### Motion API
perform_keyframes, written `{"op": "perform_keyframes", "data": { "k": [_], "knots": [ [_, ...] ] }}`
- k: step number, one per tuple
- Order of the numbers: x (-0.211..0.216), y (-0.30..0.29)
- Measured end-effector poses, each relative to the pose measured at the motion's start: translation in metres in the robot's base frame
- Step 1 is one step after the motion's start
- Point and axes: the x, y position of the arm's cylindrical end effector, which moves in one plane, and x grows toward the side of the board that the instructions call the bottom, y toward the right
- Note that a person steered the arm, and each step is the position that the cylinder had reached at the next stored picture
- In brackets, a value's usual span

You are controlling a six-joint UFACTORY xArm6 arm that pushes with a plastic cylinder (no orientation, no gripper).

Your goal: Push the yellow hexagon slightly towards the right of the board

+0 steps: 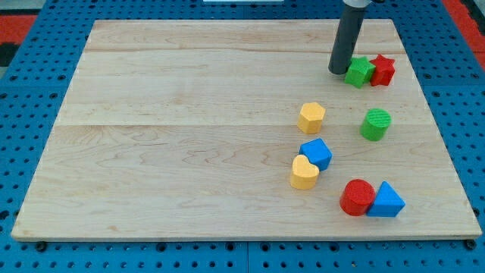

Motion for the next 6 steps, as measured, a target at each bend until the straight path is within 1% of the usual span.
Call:
{"op": "perform_keyframes", "data": {
  "k": [1,2,4,5,6],
  "knots": [
    [0.030,-0.003],
    [0.055,-0.018],
    [0.086,-0.101],
    [0.105,-0.115],
    [0.122,-0.080]
  ]
}}
